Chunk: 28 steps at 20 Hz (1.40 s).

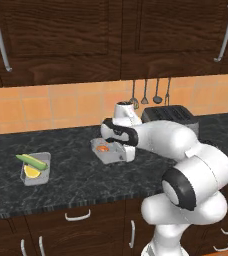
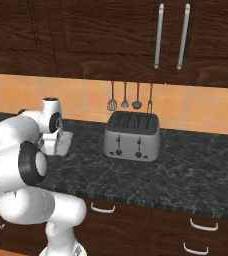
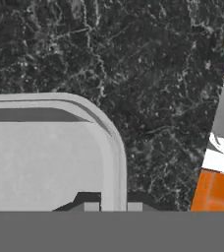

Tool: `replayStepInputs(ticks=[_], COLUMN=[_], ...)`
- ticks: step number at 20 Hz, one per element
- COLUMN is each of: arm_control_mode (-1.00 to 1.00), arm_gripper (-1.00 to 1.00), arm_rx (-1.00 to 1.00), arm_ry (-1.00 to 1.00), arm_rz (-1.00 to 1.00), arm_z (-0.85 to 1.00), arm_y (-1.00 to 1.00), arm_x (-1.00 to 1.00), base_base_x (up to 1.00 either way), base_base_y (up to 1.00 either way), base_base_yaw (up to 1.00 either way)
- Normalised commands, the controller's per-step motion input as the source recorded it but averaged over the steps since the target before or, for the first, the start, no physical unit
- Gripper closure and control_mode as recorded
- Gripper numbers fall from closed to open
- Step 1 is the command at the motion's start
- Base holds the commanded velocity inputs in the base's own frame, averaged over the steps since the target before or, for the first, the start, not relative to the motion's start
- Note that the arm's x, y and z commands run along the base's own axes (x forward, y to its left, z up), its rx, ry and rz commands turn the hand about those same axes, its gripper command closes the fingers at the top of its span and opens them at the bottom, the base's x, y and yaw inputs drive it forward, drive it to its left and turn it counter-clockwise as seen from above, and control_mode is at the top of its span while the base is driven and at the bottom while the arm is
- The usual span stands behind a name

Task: Take the meat container that has the shrimp and place it on the second highest rack of the freezer. Then take the vegetable container that has the corn and lemon wedge and place it on the highest rack of the freezer.

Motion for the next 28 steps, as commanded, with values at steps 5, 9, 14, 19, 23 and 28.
replayStepInputs(ticks=[5,9,14,19,23,28], arm_control_mode=[-1.00,-1.00,-1.00,-1.00,-1.00,-1.00], arm_gripper=[1.00,1.00,1.00,1.00,1.00,1.00], arm_rx=[0.05,0.00,0.00,0.00,0.00,0.00], arm_ry=[-0.10,-0.24,-0.19,-0.12,-0.07,-0.01], arm_rz=[0.37,0.38,0.35,0.20,0.05,0.00], arm_z=[0.99,0.70,0.39,0.61,0.56,0.26], arm_y=[-0.47,-0.54,-0.58,-0.38,-0.09,-0.01], arm_x=[-0.56,-0.88,-0.83,-0.58,-0.62,-0.63], base_base_x=[0.00,0.00,0.00,0.00,0.00,0.00], base_base_y=[0.00,0.00,0.00,0.00,0.00,0.00], base_base_yaw=[0.00,0.00,0.00,0.00,0.00,0.00])
